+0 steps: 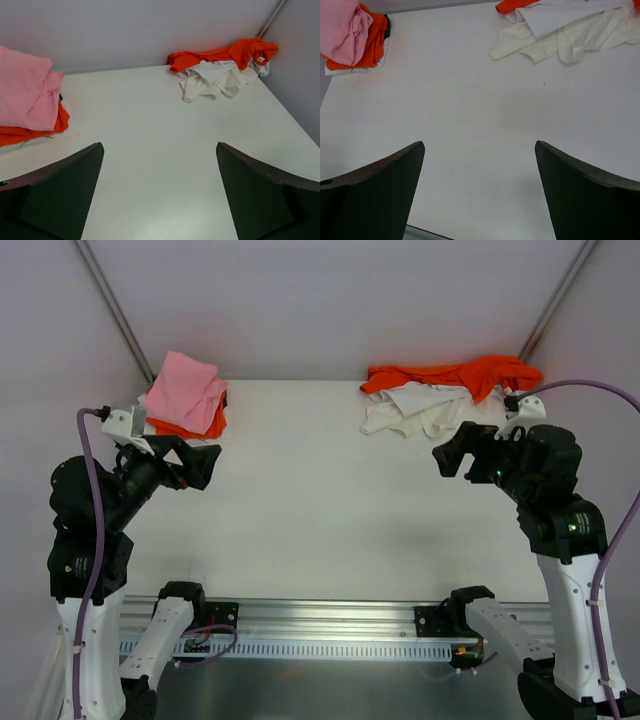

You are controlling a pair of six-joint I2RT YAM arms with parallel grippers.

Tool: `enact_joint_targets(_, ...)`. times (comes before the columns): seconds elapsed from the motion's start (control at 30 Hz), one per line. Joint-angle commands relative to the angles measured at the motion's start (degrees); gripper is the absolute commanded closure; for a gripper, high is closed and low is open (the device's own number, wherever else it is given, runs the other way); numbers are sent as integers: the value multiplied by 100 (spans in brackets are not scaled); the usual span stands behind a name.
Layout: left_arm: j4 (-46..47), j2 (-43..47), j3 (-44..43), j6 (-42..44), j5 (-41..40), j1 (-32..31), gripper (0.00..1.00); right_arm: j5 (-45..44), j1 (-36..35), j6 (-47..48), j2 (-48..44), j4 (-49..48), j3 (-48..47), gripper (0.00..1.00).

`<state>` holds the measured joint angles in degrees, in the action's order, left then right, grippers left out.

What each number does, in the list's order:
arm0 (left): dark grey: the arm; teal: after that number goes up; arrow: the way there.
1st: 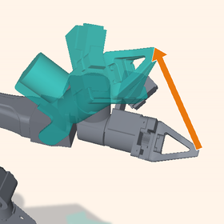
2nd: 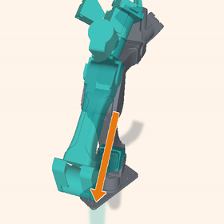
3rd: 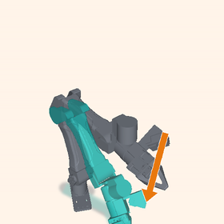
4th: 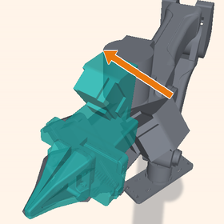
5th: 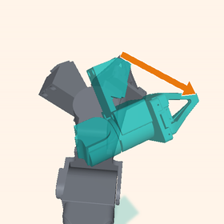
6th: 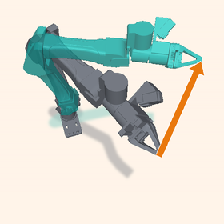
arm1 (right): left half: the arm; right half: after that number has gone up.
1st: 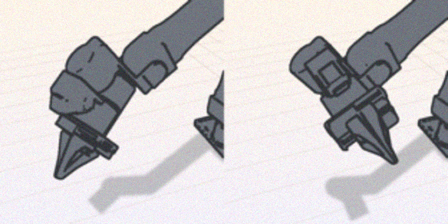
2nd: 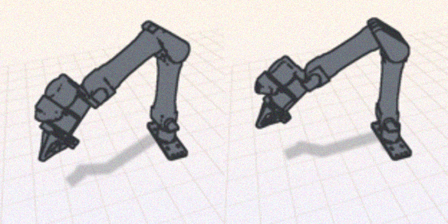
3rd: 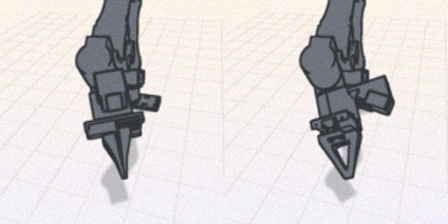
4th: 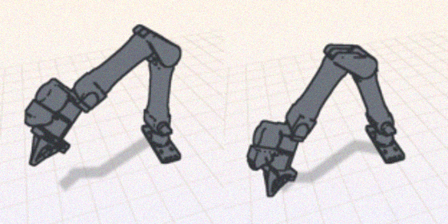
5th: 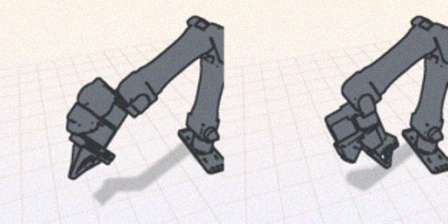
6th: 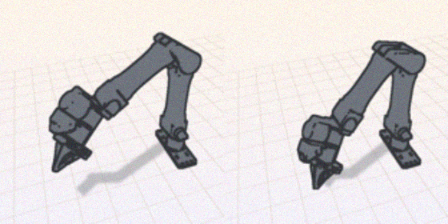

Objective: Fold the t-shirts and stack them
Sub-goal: Grab crumpled tshirt from the corner of the board with the right arm

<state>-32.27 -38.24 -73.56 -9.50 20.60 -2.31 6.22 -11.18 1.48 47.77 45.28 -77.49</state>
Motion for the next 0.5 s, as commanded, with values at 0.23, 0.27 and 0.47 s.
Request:
enact_joint_targets(0.23, 775, -210, 316, 7, -38, -51, 1, 205, -33, -68, 785, -846, -1080, 1)
enact_joint_targets(0.27, 801, -219, 299, 88, -126, -51, 1, 170, -42, -86, 917, -784, -1240, 0)
enact_joint_targets(0.47, 977, -96, 263, 660, -987, -112, 1, 82, -95, -253, 1814, -196, -2364, 1)
